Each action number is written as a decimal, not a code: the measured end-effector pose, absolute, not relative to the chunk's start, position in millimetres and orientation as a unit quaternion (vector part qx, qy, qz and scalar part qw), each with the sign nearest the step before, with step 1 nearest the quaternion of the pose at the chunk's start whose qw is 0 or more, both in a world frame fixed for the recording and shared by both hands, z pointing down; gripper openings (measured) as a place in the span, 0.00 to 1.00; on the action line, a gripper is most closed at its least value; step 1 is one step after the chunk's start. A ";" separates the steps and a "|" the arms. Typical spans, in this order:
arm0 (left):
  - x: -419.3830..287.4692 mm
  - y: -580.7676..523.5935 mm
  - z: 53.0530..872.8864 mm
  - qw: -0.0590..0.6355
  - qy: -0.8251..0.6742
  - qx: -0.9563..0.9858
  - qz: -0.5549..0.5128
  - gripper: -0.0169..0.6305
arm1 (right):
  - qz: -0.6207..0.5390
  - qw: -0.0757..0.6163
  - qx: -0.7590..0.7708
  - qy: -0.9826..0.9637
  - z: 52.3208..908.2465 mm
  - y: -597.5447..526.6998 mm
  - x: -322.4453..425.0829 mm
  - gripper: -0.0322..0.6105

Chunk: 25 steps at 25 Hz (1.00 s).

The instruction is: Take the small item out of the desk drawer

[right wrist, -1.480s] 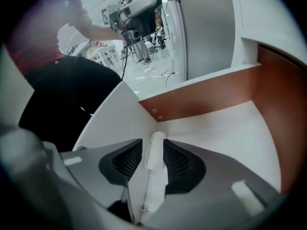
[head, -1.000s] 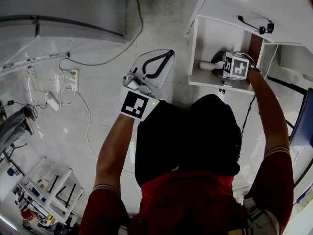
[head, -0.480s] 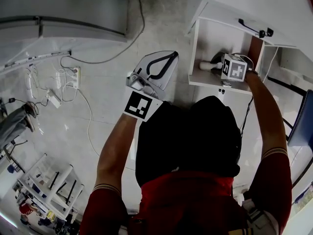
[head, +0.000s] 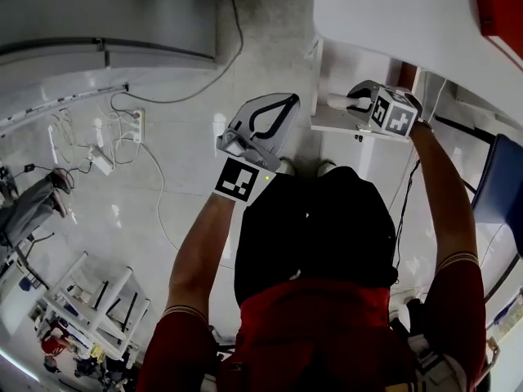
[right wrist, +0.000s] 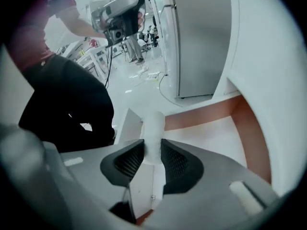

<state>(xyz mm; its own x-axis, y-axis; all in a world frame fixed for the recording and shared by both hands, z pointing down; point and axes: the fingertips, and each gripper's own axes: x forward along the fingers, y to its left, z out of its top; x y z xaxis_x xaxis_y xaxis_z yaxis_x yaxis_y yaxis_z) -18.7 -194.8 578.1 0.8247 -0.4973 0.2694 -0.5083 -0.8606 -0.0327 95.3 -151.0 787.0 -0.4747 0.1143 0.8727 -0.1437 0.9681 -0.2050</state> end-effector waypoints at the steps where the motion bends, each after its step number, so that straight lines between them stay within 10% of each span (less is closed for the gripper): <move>1: -18.0 -194.4 566.1 0.023 -0.266 0.954 0.134 0.03 | 0.134 0.499 0.024 -0.856 769.1 -152.7 94.4 0.24; 25: 0.4 -154.8 312.4 0.071 -0.288 0.954 0.045 0.03 | 0.170 0.139 0.312 -0.924 374.0 -109.7 79.2 0.24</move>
<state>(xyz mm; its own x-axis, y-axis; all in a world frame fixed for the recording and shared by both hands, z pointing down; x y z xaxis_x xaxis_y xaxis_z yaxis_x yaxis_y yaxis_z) 0.4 -154.8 312.4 0.8305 -0.5424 0.1269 -0.5552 -0.8245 0.1094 79.2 -109.7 374.0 -0.7664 -0.5298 0.3632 -0.6243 0.7474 -0.2273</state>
